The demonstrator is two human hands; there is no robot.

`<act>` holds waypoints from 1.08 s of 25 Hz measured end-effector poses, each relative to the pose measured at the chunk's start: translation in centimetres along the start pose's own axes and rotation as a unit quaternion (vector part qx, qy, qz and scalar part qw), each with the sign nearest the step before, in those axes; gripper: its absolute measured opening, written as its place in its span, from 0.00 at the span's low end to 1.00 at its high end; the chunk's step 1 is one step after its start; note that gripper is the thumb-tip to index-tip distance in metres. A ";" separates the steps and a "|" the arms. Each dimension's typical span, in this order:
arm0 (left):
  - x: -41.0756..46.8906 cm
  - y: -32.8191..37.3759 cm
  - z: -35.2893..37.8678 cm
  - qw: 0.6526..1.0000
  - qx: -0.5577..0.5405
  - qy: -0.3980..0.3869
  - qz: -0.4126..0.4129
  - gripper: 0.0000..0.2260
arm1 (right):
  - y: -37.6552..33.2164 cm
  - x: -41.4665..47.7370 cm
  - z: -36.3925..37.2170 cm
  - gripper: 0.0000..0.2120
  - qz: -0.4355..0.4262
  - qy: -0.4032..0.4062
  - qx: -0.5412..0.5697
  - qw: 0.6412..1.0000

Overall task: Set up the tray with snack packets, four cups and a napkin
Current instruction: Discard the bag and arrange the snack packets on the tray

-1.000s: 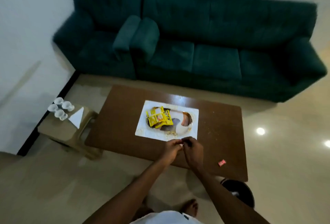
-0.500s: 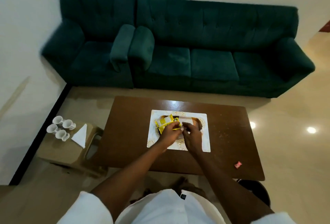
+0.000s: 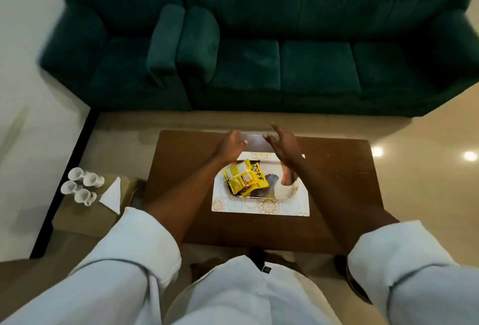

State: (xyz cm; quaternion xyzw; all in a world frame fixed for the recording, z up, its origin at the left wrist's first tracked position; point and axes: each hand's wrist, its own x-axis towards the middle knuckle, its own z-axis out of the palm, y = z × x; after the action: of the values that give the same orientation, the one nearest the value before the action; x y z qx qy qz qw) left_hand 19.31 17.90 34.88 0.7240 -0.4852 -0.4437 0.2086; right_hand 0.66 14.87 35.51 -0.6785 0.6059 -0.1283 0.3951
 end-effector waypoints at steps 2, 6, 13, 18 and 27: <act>2.7 -2.0 1.3 0.999 0.021 -0.017 -0.026 0.24 | 2.3 2.7 0.8 0.29 0.027 -0.028 -0.007 0.999; 8.4 -8.1 5.6 0.992 0.038 -0.056 -0.107 0.25 | 8.7 7.1 5.5 0.28 0.092 -0.080 0.006 0.993; 16.8 -19.3 15.4 0.956 0.121 -0.075 -0.258 0.46 | 20.6 13.4 16.6 0.27 0.197 -0.081 -0.007 0.977; 18.9 -20.7 19.9 0.946 0.182 0.012 -0.268 0.54 | 23.6 14.4 22.4 0.26 0.272 -0.089 0.064 0.956; 18.7 -21.3 20.5 0.950 0.139 0.026 -0.277 0.51 | 23.5 14.0 24.9 0.03 0.255 -0.091 0.135 0.953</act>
State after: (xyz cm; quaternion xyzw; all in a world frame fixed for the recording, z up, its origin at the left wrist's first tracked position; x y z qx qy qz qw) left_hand 15.57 13.36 0.44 0.8628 -0.3170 -0.3935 -0.0130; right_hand 3.28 12.57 -1.30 -0.4502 0.6973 -0.0417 0.5562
